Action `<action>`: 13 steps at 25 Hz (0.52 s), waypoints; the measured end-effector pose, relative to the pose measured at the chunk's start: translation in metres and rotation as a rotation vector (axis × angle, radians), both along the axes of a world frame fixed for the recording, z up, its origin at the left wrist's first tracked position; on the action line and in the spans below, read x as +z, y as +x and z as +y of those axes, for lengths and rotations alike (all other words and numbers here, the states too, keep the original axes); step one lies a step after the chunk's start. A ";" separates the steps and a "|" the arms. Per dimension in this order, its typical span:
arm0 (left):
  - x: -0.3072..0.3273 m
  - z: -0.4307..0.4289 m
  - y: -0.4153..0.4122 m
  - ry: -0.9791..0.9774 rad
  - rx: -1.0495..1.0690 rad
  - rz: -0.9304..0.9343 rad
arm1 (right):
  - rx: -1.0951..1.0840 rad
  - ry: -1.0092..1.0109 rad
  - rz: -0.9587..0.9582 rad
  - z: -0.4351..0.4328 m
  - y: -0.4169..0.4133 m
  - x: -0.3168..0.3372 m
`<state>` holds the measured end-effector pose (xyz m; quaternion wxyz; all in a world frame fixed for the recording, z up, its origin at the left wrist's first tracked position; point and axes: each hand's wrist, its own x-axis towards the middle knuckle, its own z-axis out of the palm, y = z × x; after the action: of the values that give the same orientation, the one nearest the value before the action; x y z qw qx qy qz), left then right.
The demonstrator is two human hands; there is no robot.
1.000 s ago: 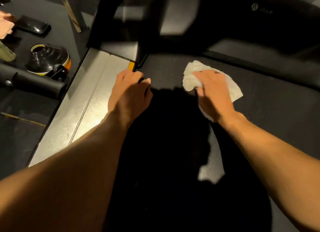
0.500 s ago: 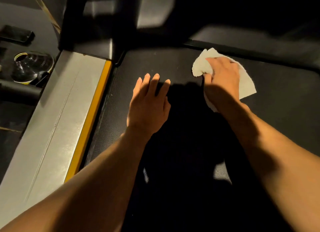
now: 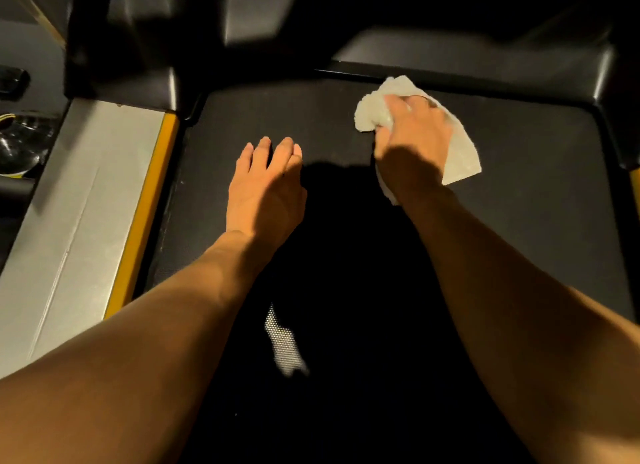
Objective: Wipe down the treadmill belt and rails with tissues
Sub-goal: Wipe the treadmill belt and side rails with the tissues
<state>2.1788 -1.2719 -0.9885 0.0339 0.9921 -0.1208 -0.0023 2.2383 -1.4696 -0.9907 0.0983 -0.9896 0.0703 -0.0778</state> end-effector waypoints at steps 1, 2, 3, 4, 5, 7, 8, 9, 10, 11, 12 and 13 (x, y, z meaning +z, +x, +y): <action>0.004 -0.005 0.002 0.002 0.029 0.022 | 0.037 0.024 0.010 0.005 0.004 0.000; 0.009 -0.009 0.004 0.002 0.081 0.028 | 0.114 0.071 0.000 0.011 0.001 0.002; 0.014 -0.015 0.007 -0.022 0.139 0.022 | 0.193 0.130 -0.023 0.011 -0.006 0.000; 0.017 -0.021 0.010 -0.060 0.178 0.004 | 0.266 0.181 -0.057 0.008 -0.018 -0.002; 0.018 -0.029 0.012 -0.106 0.166 -0.023 | 0.314 0.215 -0.064 -0.001 -0.032 -0.006; 0.016 -0.052 0.007 -0.178 -0.067 -0.123 | 0.304 0.188 0.064 -0.032 -0.054 -0.008; 0.012 -0.065 0.005 -0.192 -0.238 -0.184 | 0.294 0.237 0.109 -0.048 -0.064 -0.008; 0.008 -0.080 0.006 -0.201 -0.366 -0.210 | 0.232 0.293 0.061 -0.062 -0.064 -0.003; 0.012 -0.095 0.008 -0.195 -0.411 -0.177 | 0.163 0.278 0.008 -0.068 -0.061 0.006; 0.015 -0.108 0.014 -0.186 -0.395 -0.106 | 0.090 0.261 -0.004 -0.069 -0.053 0.011; 0.018 -0.119 0.023 -0.171 -0.333 -0.019 | 0.061 0.256 -0.001 -0.069 -0.040 0.011; 0.021 -0.126 0.036 -0.192 -0.223 0.053 | 0.052 0.305 -0.002 -0.061 -0.025 0.013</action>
<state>2.2150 -1.3980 -0.9675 0.1316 0.9642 -0.2291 -0.0209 2.2131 -1.5304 -0.9774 0.2495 -0.9646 0.0555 -0.0647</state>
